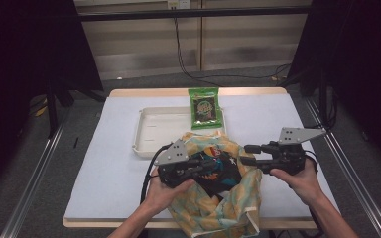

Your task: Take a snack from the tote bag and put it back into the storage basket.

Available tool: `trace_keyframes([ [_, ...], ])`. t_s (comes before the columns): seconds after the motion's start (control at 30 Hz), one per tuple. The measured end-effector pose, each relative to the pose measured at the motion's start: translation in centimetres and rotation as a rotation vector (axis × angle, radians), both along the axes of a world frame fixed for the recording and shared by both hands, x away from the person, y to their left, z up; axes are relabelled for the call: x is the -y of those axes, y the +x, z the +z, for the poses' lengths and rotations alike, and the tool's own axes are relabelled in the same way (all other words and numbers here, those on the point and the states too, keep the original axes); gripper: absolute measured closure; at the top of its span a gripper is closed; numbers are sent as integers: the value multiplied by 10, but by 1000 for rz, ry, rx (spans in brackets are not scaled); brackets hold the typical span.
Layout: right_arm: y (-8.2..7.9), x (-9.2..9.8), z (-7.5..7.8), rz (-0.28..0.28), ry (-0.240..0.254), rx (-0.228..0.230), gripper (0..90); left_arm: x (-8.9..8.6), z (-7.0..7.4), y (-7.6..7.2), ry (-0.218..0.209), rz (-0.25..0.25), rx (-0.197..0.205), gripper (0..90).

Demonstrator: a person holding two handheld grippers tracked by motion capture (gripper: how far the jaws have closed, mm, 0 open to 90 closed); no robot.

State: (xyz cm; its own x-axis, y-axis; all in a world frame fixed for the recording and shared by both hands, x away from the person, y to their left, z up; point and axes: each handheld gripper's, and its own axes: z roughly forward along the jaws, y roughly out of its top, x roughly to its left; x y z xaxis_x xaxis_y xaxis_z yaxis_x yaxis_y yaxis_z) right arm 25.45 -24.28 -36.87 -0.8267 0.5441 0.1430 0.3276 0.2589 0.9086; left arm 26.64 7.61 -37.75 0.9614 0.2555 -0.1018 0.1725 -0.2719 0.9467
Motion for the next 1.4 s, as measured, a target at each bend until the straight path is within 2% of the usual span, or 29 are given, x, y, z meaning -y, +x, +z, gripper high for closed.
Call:
trace_keyframes([
  [0.1, 0, 1, 1, -3, 5, 0, 523, -2, 9, 2, -16, -11, 14, 890],
  [0.17, 1, 0, 0, -8, 6, -6, 469, -2, 17, 2, -23, -13, 21, 890],
  [0.27, 1, -2, 0, 6, 4, -8, 472, -2, 21, 2, -32, -18, 27, 890],
  [0.3, 0, -3, 0, 15, 5, -8, 496, -2, 24, 1, -33, -17, 28, 890],
  [0.33, 0, -5, 1, 35, 10, -9, 607, -2, 26, 1, -40, -27, 30, 890],
  [0.4, -1, -5, 2, 41, 9, -7, 723, -5, 31, -1, -33, -29, 35, 890],
  [0.43, -1, -5, 2, 41, 9, -7, 723, -6, 33, -2, -36, -31, 44, 890],
  [0.53, 0, -2, 2, 43, 19, -6, 868, -13, 40, -5, -59, -43, 57, 891],
  [0.6, 1, 1, 1, 34, 25, -12, 892, -16, 45, -5, -74, -38, 63, 891],
  [0.67, 2, 2, 0, 33, 24, -16, 896, -21, 55, -4, -85, -31, 73, 891],
  [0.73, 2, 2, 0, 24, 20, -15, 897, -22, 57, -4, -101, -27, 76, 890],
  [0.77, 2, 2, -1, 18, 16, -16, 898, -24, 61, -5, -96, -24, 78, 890],
  [0.83, 2, 2, -2, 15, 2, -18, 900, -28, 67, -4, -138, -41, 78, 891],
  [0.93, 4, 4, -5, 16, -1, -27, 900, -31, 71, -4, -153, -32, 82, 891],
  [1.0, 5, 5, -8, 7, -7, -36, 900, -33, 74, -2, -145, -25, 94, 890],
  [1.13, 6, 6, -10, 3, -11, -37, 899, -32, 80, 1, -170, -41, 76, 890],
  [1.4, 5, 6, -10, 12, -16, -34, 899, -36, 99, -1, -192, -43, 118, 890],
])
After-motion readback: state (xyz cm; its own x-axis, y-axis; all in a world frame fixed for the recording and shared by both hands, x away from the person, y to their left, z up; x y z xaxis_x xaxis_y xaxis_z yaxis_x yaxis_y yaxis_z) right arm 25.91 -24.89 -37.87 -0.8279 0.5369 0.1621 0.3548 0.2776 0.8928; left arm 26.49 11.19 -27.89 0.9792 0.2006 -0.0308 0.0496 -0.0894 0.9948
